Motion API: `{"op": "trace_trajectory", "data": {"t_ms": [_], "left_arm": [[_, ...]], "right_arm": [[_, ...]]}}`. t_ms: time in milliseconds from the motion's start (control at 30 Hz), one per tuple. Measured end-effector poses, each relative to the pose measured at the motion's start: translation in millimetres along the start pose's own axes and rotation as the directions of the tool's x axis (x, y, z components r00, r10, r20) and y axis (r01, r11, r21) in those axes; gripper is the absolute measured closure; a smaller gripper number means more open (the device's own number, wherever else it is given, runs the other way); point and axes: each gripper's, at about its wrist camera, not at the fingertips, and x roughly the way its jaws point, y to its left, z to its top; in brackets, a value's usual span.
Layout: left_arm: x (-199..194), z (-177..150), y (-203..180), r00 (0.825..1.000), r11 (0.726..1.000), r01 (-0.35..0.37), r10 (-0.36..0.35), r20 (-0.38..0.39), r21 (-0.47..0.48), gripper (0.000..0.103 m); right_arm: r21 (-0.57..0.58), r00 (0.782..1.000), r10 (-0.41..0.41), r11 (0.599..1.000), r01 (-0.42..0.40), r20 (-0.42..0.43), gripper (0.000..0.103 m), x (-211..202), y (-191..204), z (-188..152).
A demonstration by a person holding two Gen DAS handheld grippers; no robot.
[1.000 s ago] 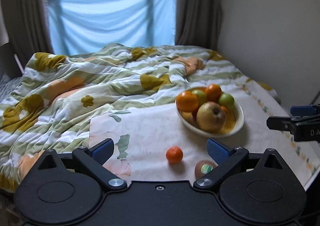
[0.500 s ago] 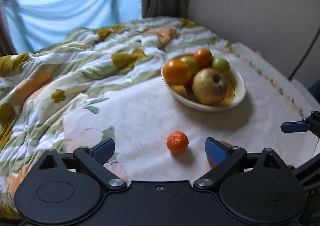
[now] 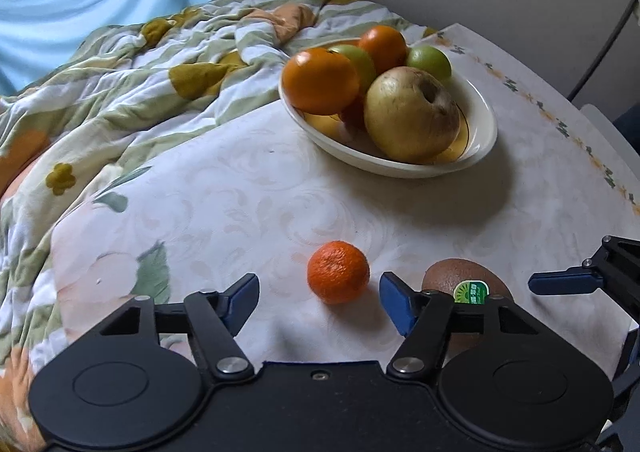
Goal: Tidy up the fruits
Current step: 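Move the left tool to the small tangerine and close on it, then lift the tangerine with the left tool while the right tool grasps the kiwi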
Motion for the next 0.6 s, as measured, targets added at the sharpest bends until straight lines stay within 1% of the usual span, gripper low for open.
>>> {"op": "trace_trajectory", "data": {"t_ms": [33,67,133,167,200,333,433,500,600], "left_arm": [[2,1,0,1.0,1.0,0.003,-0.003,-0.001,0.003,0.036],[4,2,0,1.0,1.0,0.009,-0.009,-0.002,0.003,0.043],[8,4,0,1.0,1.0,0.024,-0.024,-0.008,0.001,0.052],[10,5,0,0.999,0.999,0.041,-0.041,-0.009,0.001,0.062],[11,6,0,0.998,0.999,0.054,-0.054,-0.012,0.002,0.063],[10,7,-6,0.999,0.998,0.038,-0.038,-0.012,0.055,0.064],[9,4,-7,1.0,0.997,0.018,-0.017,-0.012,0.073,0.064],[8,3,-5,1.0,0.997,0.0,0.001,-0.017,0.071,0.064],[5,-1,4,1.0,0.999,-0.013,0.015,-0.025,0.043,0.064]], "right_arm": [[-0.003,1.0,0.0,1.0,0.0,0.001,0.0,1,1,0],[-0.008,1.0,0.0,1.0,0.0,0.002,0.0,2,2,0],[-0.012,1.0,0.001,1.0,-0.001,0.0,0.001,5,4,2],[-0.01,1.0,0.004,1.0,-0.004,-0.002,0.003,7,4,3],[-0.008,1.0,0.008,1.0,-0.008,-0.003,0.005,8,3,4],[-0.007,1.0,0.011,1.0,-0.011,0.003,0.007,12,4,10],[-0.003,1.0,0.014,1.0,-0.014,0.009,0.01,14,4,13],[-0.002,1.0,0.016,1.0,-0.015,0.013,0.012,16,4,15],[-0.008,1.0,0.017,1.0,-0.017,0.017,0.017,18,5,18]]}}
